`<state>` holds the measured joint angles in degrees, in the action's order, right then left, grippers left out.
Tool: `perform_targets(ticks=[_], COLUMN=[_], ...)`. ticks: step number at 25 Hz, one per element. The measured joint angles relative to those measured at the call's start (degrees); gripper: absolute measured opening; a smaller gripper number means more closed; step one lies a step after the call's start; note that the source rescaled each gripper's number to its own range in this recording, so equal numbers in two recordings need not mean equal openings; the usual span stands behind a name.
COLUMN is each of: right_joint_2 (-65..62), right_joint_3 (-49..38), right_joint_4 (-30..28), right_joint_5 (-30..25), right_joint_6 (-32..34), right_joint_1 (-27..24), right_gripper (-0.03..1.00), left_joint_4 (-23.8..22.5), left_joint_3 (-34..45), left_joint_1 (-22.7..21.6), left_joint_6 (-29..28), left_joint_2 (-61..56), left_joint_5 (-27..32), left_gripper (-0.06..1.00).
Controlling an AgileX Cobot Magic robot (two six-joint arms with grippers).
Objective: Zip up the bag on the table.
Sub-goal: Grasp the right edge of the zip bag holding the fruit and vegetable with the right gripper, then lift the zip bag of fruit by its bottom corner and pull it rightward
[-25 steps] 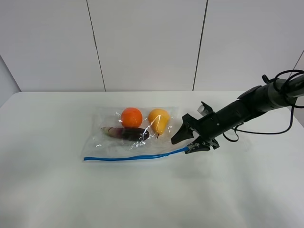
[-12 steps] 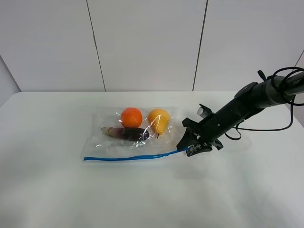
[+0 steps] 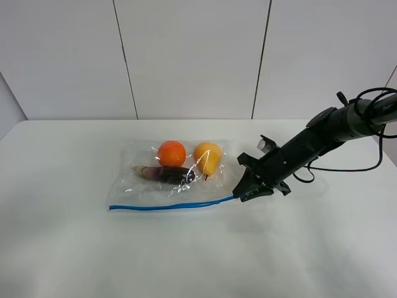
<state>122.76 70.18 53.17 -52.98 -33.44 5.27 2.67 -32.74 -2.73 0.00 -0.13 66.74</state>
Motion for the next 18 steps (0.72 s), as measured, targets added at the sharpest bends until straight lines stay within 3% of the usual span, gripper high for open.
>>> perform_targets(ticks=[9,18], right_joint_2=[0.00,0.00], right_joint_3=[0.00,0.00], right_joint_4=[0.48,2.46], right_joint_5=[0.23,-0.38], right_joint_6=[-0.82,-2.55], right_joint_1=[0.00,0.00], right_gripper=[0.00,0.00], left_joint_4=[0.00,0.00], left_joint_3=[0.00,0.00], left_joint_1=[0.00,0.00], left_joint_6=[0.00,0.00], left_joint_2=[0.00,0.00], left_joint_5=[0.00,0.00], left_gripper=[1.00,1.00])
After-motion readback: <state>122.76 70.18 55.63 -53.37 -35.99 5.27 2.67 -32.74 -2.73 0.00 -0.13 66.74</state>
